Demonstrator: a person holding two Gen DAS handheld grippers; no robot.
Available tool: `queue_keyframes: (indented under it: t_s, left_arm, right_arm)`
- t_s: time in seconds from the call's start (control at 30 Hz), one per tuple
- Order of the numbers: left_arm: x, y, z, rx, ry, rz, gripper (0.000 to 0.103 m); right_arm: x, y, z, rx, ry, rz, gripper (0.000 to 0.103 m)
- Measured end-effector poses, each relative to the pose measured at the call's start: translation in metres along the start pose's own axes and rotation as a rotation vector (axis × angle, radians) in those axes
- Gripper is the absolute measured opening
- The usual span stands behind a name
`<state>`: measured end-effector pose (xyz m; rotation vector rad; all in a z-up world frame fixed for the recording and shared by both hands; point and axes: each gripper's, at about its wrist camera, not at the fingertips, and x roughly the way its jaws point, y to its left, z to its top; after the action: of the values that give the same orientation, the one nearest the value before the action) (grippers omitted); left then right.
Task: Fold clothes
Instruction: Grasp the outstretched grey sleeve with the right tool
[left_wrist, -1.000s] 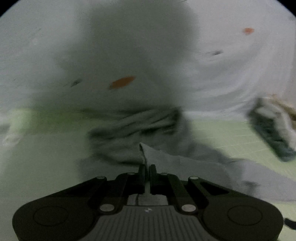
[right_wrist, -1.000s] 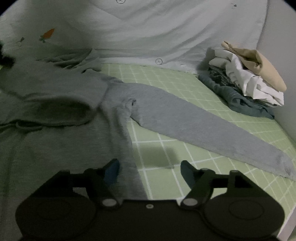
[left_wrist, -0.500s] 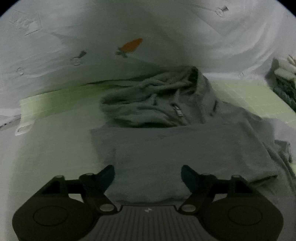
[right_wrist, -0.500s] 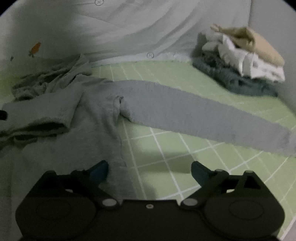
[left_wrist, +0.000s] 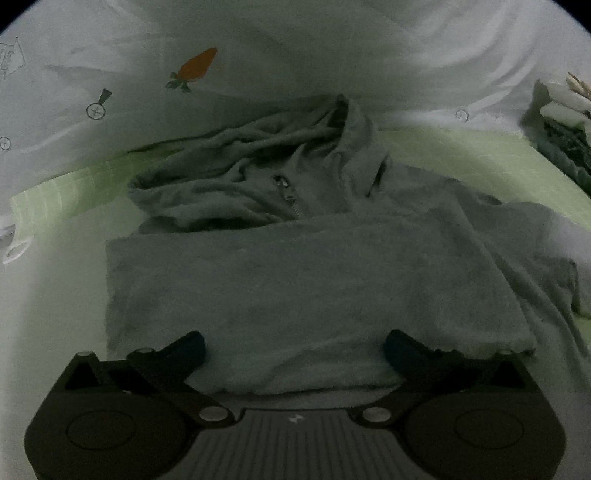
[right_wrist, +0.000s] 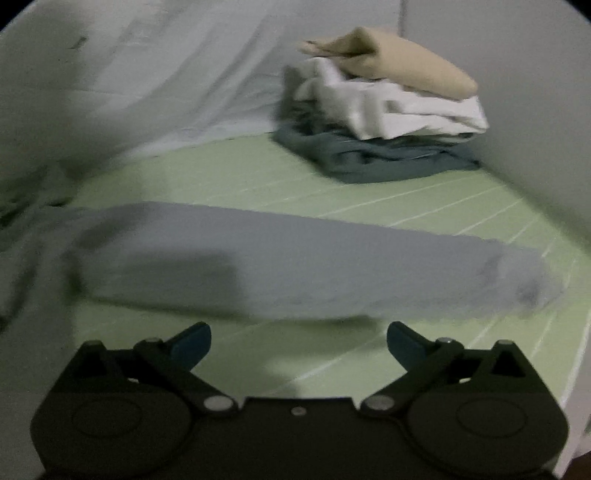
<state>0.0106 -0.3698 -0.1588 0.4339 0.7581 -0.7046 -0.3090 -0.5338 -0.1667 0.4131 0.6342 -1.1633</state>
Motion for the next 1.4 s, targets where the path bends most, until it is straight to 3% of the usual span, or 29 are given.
queue_keyframes:
  t_s: [0.17, 0.33, 0.4, 0.53, 0.63, 0.83, 0.87, 0.93, 1.0, 1.1, 1.17, 1.27, 1.4]
  left_arm:
    - [-0.002, -0.01, -0.004, 0.082, -0.081, 0.034, 0.103]
    - [-0.005, -0.012, -0.02, 0.043, -0.176, 0.047, 0.103]
    - [-0.005, -0.011, -0.024, 0.032, -0.204, 0.045, 0.103]
    - [0.0, 0.001, -0.022, -0.04, -0.178, -0.019, 0.103]
    - [0.001, 0.004, -0.022, -0.053, -0.176, -0.036, 0.103]
    - [0.001, 0.003, -0.023, -0.056, -0.177, -0.035, 0.103]
    - [0.001, 0.003, -0.023, -0.057, -0.177, -0.034, 0.103]
    - [0.001, 0.003, -0.022, -0.058, -0.178, -0.034, 0.103]
    - [0.001, 0.003, -0.022, -0.058, -0.179, -0.034, 0.103]
    - [0.001, 0.003, -0.022, -0.059, -0.179, -0.034, 0.103]
    - [0.001, 0.003, -0.023, -0.059, -0.18, -0.035, 0.103]
    - [0.0, 0.004, -0.023, -0.057, -0.18, -0.038, 0.103]
    - [0.0, 0.005, -0.024, -0.055, -0.18, -0.041, 0.103]
  right_arm:
    - [0.026, -0.049, 0.017, 0.003, -0.015, -0.095, 0.103]
    - [0.05, -0.077, 0.026, -0.024, -0.025, -0.222, 0.103]
    - [0.055, -0.085, 0.028, 0.002, -0.03, -0.218, 0.103]
    - [0.062, -0.096, 0.031, 0.068, -0.035, -0.2, 0.103]
    - [0.064, -0.106, 0.028, 0.193, -0.027, -0.166, 0.103]
    - [0.063, -0.096, 0.028, 0.191, -0.032, -0.158, 0.102]
    - [0.062, -0.093, 0.027, 0.188, -0.038, -0.152, 0.095]
    - [0.055, -0.086, 0.027, 0.174, -0.056, -0.124, 0.07]
    - [0.049, -0.076, 0.027, 0.175, -0.06, -0.102, 0.034]
    - [0.042, -0.064, 0.026, 0.239, -0.061, -0.021, 0.007]
    - [0.039, -0.051, 0.027, 0.28, -0.05, 0.047, 0.004]
    - [0.027, -0.01, 0.034, 0.239, -0.081, 0.184, 0.004]
    - [0.002, 0.064, 0.041, 0.14, -0.105, 0.45, 0.004]
